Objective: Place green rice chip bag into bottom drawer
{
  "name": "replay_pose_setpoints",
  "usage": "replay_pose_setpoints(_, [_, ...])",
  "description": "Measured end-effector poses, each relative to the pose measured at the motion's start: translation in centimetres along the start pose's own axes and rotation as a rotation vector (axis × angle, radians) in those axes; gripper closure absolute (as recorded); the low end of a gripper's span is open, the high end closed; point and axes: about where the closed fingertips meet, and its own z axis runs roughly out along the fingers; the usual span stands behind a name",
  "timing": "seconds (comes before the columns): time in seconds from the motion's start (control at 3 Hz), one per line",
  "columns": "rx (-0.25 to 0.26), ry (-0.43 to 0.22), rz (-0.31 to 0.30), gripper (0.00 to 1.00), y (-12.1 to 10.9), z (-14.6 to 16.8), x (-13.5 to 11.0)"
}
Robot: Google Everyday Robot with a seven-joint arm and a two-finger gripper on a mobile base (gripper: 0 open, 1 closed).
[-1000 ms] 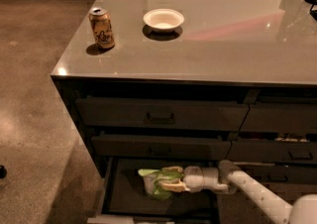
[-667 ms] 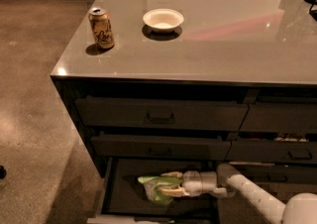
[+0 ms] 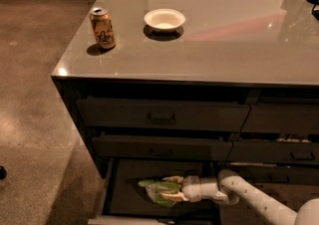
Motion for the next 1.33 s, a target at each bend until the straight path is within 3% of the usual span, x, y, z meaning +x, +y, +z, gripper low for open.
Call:
replay_pose_setpoints(0.67, [-0.038, 0.012, 0.089, 0.12, 0.3, 2.6, 4.3])
replay_pose_setpoints(1.0, [-0.041, 0.010, 0.090, 0.00, 0.4, 2.8, 4.3])
replay_pose_setpoints(1.33, [-0.041, 0.010, 0.090, 0.00, 0.4, 2.8, 4.3])
